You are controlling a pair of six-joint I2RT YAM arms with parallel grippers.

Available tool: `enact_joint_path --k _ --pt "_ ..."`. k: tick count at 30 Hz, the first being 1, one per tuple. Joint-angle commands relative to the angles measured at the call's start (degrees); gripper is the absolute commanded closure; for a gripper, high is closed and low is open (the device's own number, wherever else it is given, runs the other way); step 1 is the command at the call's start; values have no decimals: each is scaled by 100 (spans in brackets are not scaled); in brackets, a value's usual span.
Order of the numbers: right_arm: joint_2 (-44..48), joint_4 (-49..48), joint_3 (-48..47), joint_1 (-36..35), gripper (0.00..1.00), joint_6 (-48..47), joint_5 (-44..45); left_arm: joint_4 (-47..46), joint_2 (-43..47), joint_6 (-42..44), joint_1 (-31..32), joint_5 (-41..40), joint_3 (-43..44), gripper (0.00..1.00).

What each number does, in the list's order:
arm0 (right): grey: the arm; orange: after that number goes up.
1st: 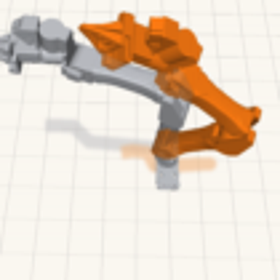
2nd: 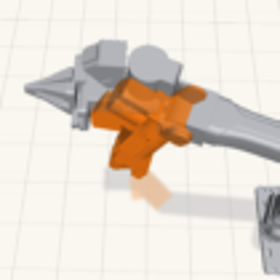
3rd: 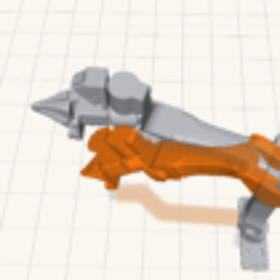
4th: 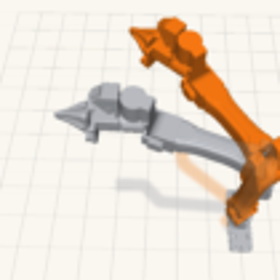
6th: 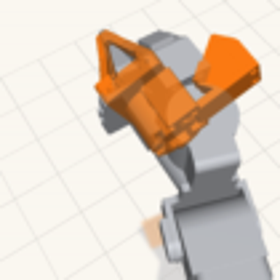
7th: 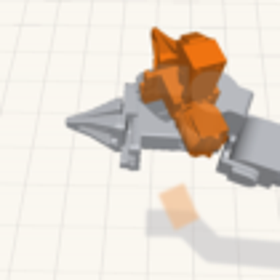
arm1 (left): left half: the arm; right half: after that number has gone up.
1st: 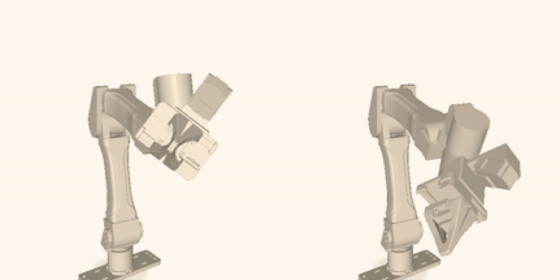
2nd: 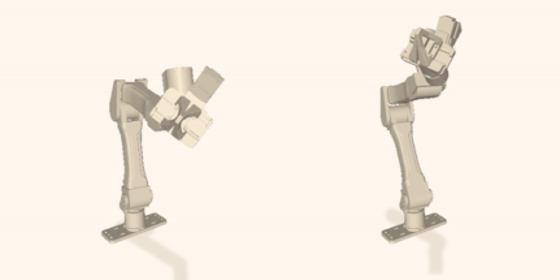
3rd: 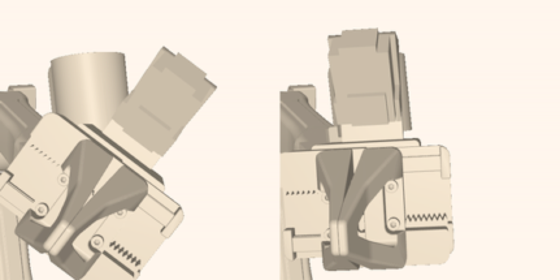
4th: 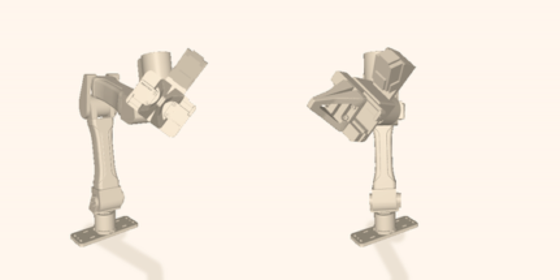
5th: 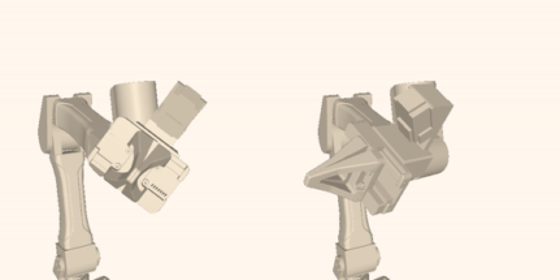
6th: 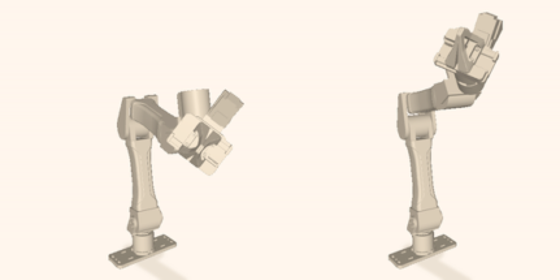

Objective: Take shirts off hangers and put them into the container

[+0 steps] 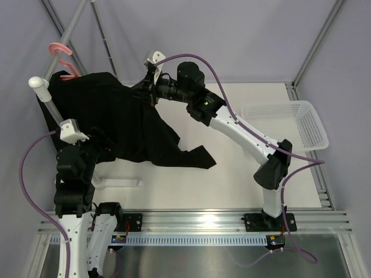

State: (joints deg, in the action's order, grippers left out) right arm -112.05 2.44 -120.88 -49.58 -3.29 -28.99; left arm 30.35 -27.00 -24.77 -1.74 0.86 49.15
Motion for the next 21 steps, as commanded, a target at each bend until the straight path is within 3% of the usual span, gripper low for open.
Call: enact_joint_path --k 1,6,9,18,21 --pt "551 21 529 27 100 -40 333 -161 -94 157 -11 -508 165 16" --pt "982 -182 1180 28 100 -110 500 -91 -112 227 -2 -561 210 15" --pt "984 -69 1068 28 100 -181 430 -143 -68 262 -11 -430 166 14" --pt "167 696 -119 36 100 -339 17 -1224 327 202 -11 1801 -80 14" --pt "-9 854 -409 28 100 -304 -159 -1426 389 288 -2 2022 -54 14"
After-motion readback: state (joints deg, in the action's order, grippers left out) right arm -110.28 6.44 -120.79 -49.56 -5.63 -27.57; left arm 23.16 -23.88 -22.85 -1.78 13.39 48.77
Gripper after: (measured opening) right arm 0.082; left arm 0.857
